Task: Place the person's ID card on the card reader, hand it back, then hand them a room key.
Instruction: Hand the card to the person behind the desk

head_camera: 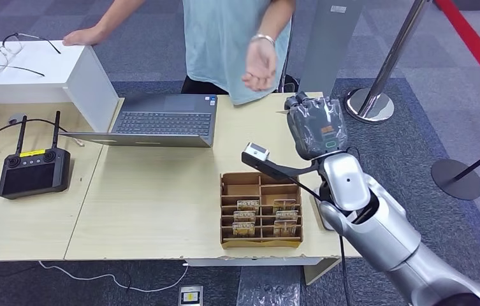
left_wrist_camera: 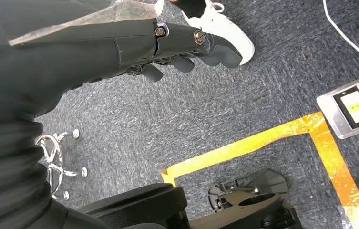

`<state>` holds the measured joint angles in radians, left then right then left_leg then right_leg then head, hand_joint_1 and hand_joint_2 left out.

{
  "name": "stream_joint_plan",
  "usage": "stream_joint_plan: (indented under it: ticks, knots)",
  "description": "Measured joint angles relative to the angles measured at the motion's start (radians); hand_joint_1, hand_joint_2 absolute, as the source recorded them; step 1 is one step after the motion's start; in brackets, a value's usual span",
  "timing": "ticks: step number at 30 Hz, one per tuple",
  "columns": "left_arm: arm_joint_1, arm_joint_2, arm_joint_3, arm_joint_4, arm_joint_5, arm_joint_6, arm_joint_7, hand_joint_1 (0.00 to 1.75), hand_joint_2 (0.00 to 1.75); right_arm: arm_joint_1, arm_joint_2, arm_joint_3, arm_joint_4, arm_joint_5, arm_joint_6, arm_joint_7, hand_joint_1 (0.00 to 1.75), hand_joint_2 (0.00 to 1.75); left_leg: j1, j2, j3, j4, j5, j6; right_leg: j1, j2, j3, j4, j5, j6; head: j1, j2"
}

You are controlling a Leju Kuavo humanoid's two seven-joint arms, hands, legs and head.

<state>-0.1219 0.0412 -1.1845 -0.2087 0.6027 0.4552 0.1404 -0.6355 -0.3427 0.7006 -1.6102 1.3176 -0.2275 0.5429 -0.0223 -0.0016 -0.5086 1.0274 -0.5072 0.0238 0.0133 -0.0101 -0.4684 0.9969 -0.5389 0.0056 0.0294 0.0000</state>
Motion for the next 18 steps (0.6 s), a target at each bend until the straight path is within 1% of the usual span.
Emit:
stream_joint_plan:
  ticks: [18]
  knots:
    - [0.000, -0.002, 0.000, 0.000, -0.008, -0.007, 0.002, 0.00, 1.75, 0.000, -0.008, 0.007, -0.006, -0.002, 0.005, 0.003, 1.75, 1.75, 0.000, 0.000, 0.000, 0.000, 0.000, 0.000, 0.000, 0.000, 0.000, 0.000, 0.000, 0.000, 0.000, 0.000]
